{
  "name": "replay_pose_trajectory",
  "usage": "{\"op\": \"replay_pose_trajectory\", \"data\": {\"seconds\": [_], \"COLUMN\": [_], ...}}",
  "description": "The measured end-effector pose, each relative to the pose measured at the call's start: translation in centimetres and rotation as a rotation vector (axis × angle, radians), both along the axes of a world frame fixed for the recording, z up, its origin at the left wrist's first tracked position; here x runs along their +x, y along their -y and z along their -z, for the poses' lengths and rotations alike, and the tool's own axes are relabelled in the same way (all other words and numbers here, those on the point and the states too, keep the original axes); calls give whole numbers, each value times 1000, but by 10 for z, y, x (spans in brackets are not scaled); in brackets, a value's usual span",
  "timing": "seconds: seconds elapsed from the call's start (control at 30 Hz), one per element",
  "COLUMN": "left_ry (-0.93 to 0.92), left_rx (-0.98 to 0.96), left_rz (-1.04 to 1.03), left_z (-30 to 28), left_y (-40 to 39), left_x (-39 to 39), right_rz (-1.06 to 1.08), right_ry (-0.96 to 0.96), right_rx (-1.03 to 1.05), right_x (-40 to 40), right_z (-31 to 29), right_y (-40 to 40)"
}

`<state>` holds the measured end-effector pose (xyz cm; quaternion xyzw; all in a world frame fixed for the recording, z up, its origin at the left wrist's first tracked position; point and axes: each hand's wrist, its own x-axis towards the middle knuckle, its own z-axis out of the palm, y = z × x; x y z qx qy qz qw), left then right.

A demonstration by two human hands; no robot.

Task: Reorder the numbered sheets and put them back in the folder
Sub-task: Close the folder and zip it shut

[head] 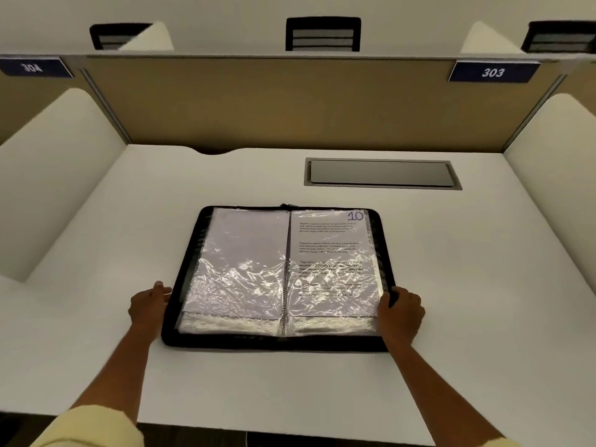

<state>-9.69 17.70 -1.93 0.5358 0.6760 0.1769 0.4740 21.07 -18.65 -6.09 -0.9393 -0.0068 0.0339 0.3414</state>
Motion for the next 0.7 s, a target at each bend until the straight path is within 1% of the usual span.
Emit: {"op": "replay_pose_trajectory", "data": {"seconds": [0.07, 0.13, 0.23, 0.37, 0.4, 0.47, 0.57, 0.6, 0.63, 0.67, 0.7], "left_ry": [80, 214, 517, 905, 954, 1004, 999, 956, 931, 953, 954], "left_rx": [-56, -159, -383, -566, -611, -644, -642, -593, -593, -604, -555], "left_rz": [17, 45, 86, 87, 64, 77, 111, 100, 96, 137, 232], "left_z": [-10, -22, -38, -44, -43, -48, -55, -55, -58, -65, -78], "left_y": [-4, -9, -18, -22, -21, -12, 1, 3, 6, 12, 24], "left_x": [-1, -3, -10, -13, -10, 0, 24, 29, 38, 46, 55], "right_rz": [10, 16, 39, 67, 74, 89, 98, 96, 94, 91, 84], "right_ry": [-3, -7, -25, -58, -64, -81, -125, -133, -131, -131, -134], "right_rx": [2, 3, 34, 140, 159, 190, 217, 225, 233, 240, 243], "right_x": [1, 0, -1, -1, -2, -2, -5, -7, -8, -10, -11], "right_z": [0, -1, -6, -14, -16, -19, -27, -31, -35, -39, -43], "right_y": [-1, -1, -1, 2, 3, 5, 6, 6, 6, 5, 5]}}
